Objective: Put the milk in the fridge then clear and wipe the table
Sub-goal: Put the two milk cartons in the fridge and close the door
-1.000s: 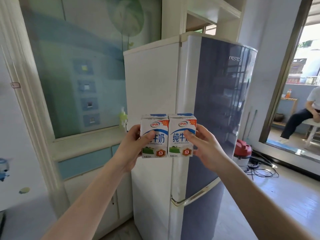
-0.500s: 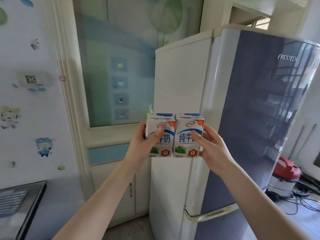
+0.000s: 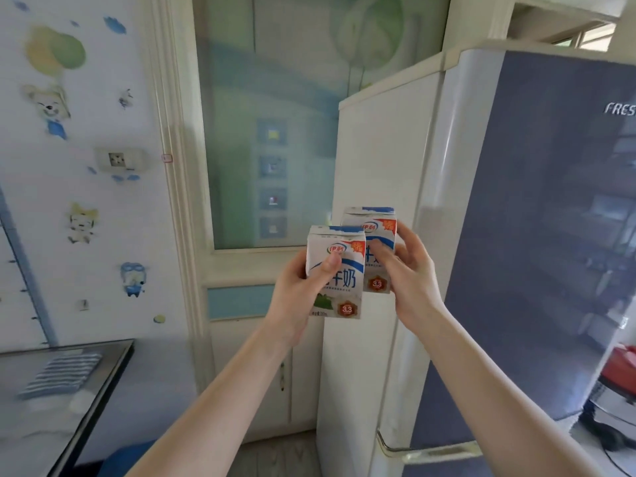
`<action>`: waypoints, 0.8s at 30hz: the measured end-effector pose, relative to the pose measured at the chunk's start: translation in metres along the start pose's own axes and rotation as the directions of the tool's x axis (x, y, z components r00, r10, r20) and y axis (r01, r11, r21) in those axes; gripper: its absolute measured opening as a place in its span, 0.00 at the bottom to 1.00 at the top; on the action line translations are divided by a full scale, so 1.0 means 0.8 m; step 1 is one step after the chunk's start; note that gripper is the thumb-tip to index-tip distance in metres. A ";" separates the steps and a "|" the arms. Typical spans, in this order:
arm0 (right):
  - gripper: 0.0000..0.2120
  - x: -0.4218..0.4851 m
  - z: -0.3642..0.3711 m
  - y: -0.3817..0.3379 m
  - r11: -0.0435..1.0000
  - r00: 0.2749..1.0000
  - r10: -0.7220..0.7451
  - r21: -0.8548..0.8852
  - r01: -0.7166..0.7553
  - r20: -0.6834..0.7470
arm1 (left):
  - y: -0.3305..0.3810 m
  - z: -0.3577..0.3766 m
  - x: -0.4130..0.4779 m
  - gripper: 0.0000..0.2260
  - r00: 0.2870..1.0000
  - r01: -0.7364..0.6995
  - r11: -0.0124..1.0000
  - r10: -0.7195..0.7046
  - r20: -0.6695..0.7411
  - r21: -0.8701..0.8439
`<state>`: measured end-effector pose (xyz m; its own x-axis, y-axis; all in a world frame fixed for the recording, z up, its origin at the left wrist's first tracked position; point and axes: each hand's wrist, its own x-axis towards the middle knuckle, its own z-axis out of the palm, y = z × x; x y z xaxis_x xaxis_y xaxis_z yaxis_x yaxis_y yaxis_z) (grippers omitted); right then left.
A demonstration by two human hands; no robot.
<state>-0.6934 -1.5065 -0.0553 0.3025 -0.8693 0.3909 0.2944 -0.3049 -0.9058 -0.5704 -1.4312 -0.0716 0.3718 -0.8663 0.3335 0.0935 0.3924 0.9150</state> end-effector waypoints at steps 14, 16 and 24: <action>0.18 -0.003 0.008 -0.006 0.993 0.986 0.105 0.048 -0.112 0.128 | -0.013 0.025 -0.009 0.14 0.994 -0.098 0.995 0.097 -0.060 -0.020; 0.19 -0.008 0.009 -0.003 0.990 0.984 0.101 0.078 -0.114 0.149 | -0.015 0.033 -0.010 0.12 0.991 -0.126 0.991 0.124 -0.058 -0.033; 0.34 -0.016 0.017 -0.005 0.977 0.984 0.085 0.179 -0.113 0.158 | -0.019 0.048 -0.007 0.20 0.989 -0.145 0.988 0.144 -0.019 -0.062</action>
<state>-0.6862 -1.4890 -0.0545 0.4659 -0.8195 0.3337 0.4160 -0.1300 -0.9000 -0.6090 -1.4438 -0.0785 0.3986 -0.7950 0.4573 0.0960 0.5320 0.8413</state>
